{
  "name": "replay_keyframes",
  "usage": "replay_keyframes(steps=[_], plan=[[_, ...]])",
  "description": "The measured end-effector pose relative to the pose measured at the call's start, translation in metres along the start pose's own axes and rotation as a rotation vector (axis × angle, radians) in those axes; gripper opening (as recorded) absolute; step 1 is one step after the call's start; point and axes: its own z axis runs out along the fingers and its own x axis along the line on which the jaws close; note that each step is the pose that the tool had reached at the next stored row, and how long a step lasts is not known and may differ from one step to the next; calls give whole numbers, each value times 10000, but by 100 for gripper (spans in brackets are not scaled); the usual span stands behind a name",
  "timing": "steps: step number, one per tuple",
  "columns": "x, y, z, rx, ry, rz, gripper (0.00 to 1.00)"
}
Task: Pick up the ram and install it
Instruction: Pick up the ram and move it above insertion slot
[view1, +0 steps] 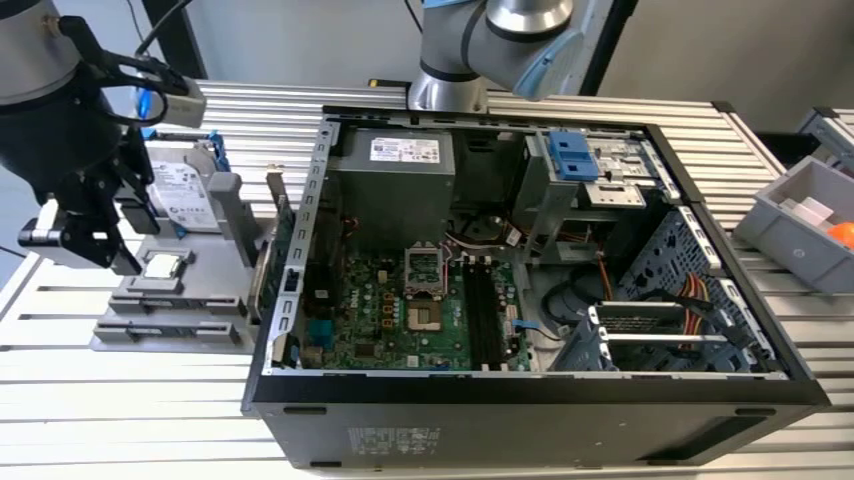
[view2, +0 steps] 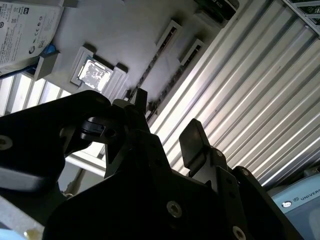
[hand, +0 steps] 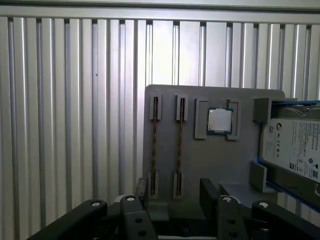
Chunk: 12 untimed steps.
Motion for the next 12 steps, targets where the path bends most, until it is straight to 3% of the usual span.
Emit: replay_keyframes(steps=[12], plan=[[2, 0, 58, -2, 1, 0, 100]])
